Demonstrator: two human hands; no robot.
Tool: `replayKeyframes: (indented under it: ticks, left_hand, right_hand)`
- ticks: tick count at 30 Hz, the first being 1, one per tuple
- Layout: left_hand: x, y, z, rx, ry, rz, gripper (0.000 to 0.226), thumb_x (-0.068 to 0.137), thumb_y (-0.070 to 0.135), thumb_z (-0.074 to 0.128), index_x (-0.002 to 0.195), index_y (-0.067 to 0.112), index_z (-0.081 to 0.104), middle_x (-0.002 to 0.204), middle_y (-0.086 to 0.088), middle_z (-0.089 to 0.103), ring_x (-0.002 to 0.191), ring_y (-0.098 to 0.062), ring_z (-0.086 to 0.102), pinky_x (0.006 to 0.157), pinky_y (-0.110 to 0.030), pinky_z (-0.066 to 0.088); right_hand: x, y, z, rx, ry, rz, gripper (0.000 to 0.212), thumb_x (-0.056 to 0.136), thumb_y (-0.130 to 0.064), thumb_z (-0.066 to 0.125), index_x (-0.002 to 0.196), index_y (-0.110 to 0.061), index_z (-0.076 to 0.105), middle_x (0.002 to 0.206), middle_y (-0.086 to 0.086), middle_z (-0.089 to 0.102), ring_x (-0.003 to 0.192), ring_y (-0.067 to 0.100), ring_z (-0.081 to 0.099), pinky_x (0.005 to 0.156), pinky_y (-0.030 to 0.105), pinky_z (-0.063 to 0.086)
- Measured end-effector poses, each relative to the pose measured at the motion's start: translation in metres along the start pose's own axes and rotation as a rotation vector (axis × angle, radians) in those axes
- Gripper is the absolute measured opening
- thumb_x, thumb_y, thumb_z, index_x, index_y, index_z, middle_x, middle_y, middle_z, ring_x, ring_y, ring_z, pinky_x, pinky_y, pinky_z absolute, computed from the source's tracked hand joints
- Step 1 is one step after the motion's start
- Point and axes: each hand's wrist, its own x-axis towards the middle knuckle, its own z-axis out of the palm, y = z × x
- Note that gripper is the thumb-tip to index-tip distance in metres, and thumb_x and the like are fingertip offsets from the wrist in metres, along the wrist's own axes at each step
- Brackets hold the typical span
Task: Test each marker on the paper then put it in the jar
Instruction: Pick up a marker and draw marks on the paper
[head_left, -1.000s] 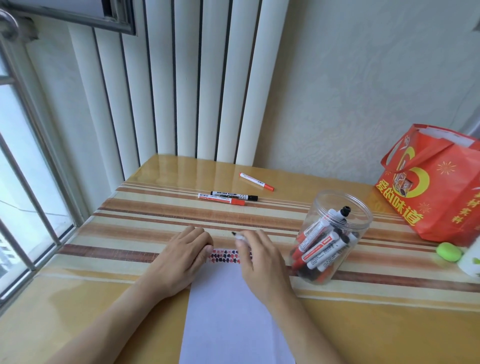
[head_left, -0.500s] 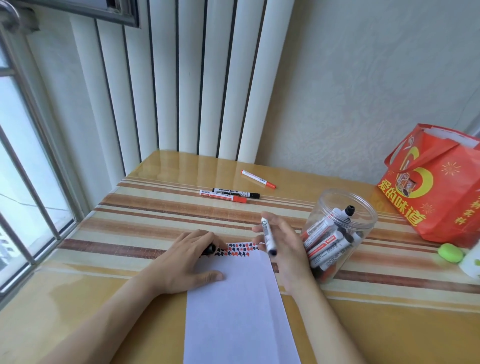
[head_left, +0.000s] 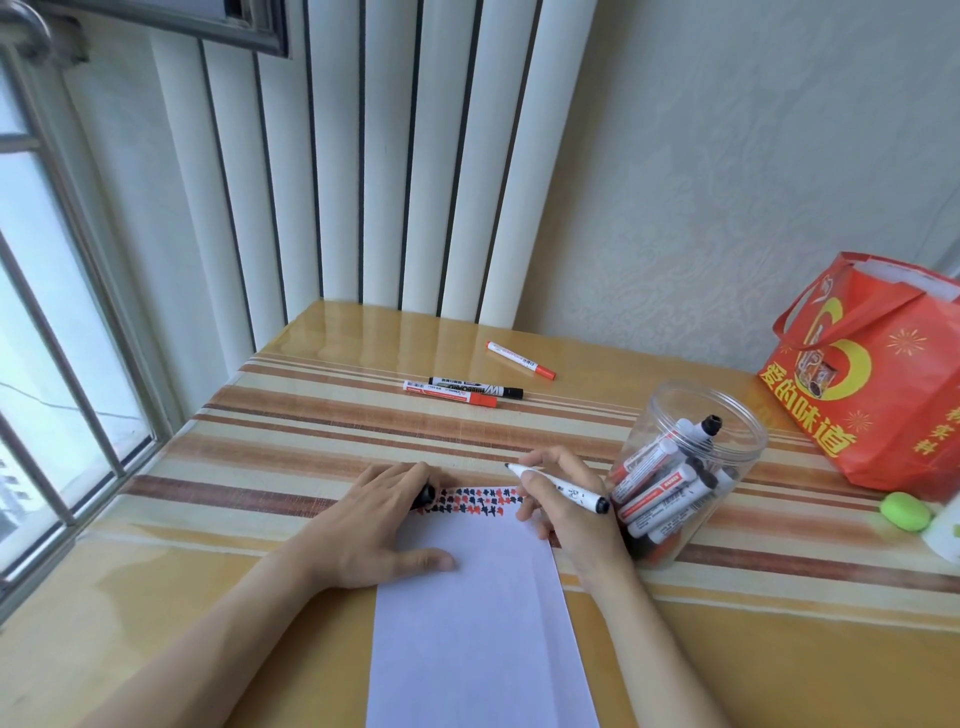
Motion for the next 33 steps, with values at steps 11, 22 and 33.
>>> replayKeyframes:
  ticks: [11,22,33]
  left_hand:
    - [0.001,-0.002,0.001,0.002,-0.051,0.005,0.039,0.095,0.059,0.058,0.127,0.043,0.042,0.139,0.029,0.045,0.131,0.009,0.036,0.112,-0.023,0.025]
    - [0.003,-0.009,0.011,0.117,-0.040,-0.115,0.061,0.096,0.074,0.026,0.151,0.047,0.036,0.162,0.022,0.026,0.153,0.005,0.007,0.125,-0.030,0.004]
    - [0.004,-0.009,0.009,0.157,-0.109,-0.113,0.078,0.085,0.089,0.037,0.154,0.054,0.025,0.167,0.018,0.015,0.154,0.003,-0.005,0.126,-0.032,-0.004]
  right_hand:
    - [-0.001,0.004,0.005,-0.033,0.065,0.034,0.007,0.100,-0.007,0.062,0.094,-0.006,0.058,0.073,0.010,0.069,0.064,0.030,0.072,0.045,0.030,0.049]
    - [-0.003,0.007,0.005,-0.210,0.107,0.038,0.022,0.097,-0.013,0.069,0.086,-0.003,0.052,0.063,0.009,0.067,0.040,0.021,0.057,0.038,0.024,0.040]
    - [-0.004,0.007,0.006,-0.250,0.112,0.048,0.029,0.092,-0.005,0.066,0.073,-0.010,0.044,0.061,0.023,0.063,0.039,0.026,0.058,0.039,0.025,0.040]
